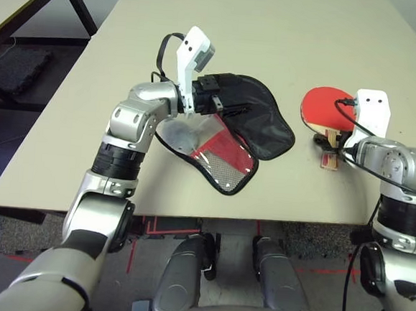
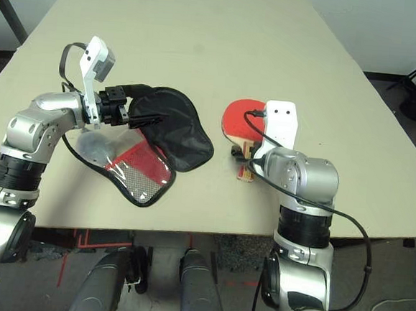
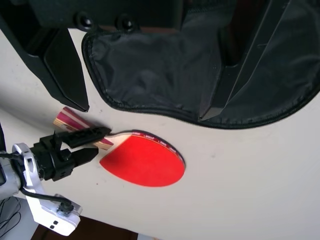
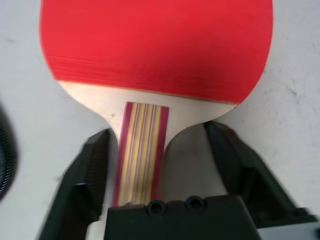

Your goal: Store the ping-pong paddle in its case and zip it.

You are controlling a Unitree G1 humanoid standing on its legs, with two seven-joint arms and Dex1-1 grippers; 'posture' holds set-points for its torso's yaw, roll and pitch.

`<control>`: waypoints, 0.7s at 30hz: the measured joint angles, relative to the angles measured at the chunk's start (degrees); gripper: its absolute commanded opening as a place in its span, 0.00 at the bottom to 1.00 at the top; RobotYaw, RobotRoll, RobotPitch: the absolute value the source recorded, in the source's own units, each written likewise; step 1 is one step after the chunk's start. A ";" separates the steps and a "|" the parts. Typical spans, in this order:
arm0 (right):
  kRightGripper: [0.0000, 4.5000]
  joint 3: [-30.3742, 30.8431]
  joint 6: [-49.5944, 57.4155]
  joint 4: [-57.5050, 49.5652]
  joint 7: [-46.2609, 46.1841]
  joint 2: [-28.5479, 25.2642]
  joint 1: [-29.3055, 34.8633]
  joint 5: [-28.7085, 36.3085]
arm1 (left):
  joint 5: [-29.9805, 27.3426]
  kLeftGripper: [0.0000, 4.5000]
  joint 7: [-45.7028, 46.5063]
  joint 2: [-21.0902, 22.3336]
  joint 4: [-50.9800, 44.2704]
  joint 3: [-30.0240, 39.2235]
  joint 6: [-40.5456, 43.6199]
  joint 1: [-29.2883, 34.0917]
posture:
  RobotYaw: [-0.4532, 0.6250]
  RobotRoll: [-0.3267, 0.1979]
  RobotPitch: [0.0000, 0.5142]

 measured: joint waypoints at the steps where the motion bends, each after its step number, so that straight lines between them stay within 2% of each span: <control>1: 0.58 0.56 -0.12 0.07 0.06 -0.09 -0.12 -0.17 | -0.05 1.00 0.06 0.04 -0.60 0.00 0.16 0.13 | 0.35 0.62 0.39; 6: 0.28 1.08 -0.13 0.06 0.29 -0.18 -0.24 -1.11 | -0.29 1.00 0.56 0.27 -1.59 0.02 0.75 0.91 | 0.36 0.62 0.39; 12: 0.27 1.91 -1.46 0.10 0.49 -1.06 -1.07 -2.36 | -0.43 1.00 0.87 0.32 -1.61 0.03 0.99 1.08 | 0.35 0.62 0.39; 16: 0.27 1.84 -2.40 -0.56 0.84 -1.15 -5.93 -2.50 | -0.64 1.00 1.03 0.31 -1.60 0.04 1.01 1.05 | 0.34 0.62 0.39; 21: 0.27 3.78 2.08 -7.41 2.45 4.21 -9.55 -0.55 | -1.09 1.00 1.11 0.21 -1.56 0.06 0.99 0.98 | 0.34 0.62 0.38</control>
